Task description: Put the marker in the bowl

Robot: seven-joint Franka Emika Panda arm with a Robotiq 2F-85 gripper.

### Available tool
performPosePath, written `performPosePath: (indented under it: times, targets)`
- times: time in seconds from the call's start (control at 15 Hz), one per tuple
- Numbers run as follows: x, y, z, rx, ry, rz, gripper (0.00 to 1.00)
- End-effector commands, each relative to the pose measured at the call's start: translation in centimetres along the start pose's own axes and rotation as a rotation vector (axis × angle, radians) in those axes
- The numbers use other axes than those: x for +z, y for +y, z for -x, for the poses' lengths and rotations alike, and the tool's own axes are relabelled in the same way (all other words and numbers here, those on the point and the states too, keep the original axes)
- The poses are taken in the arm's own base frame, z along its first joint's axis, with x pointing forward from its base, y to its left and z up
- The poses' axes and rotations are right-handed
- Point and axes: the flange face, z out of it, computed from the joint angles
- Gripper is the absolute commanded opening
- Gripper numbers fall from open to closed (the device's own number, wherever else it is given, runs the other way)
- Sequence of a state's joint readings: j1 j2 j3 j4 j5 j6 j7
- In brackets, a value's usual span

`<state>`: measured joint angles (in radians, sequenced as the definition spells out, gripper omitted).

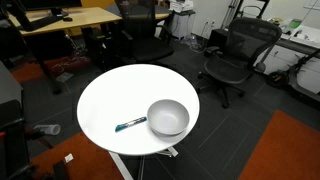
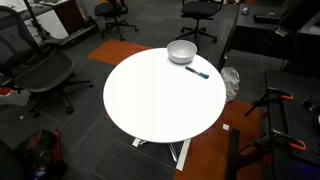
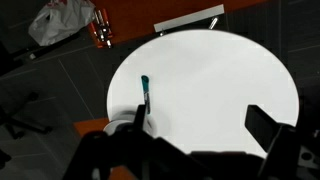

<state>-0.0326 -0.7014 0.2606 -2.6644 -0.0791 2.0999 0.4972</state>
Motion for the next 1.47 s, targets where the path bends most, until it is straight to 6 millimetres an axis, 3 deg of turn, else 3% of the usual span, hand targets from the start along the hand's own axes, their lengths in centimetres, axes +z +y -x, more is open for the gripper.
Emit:
performPosePath:
  times: [0.0, 0.33, 0.73, 1.07, 1.4]
  targets:
    - [-0.1, 0.0, 0.0, 0.000, -0.001, 0.000, 1.00]
    - [-0.1, 0.0, 0.0, 0.000, -0.001, 0.000, 1.00]
    - [0.8, 1.5, -1.1, 0.006, -0.011, -0.016, 1.00]
    - [2.6, 2.9, -2.6, -0.007, -0.032, -0.060, 1.00]
    - [5.6, 4.2, -4.1, -0.009, -0.018, -0.089, 1.00]
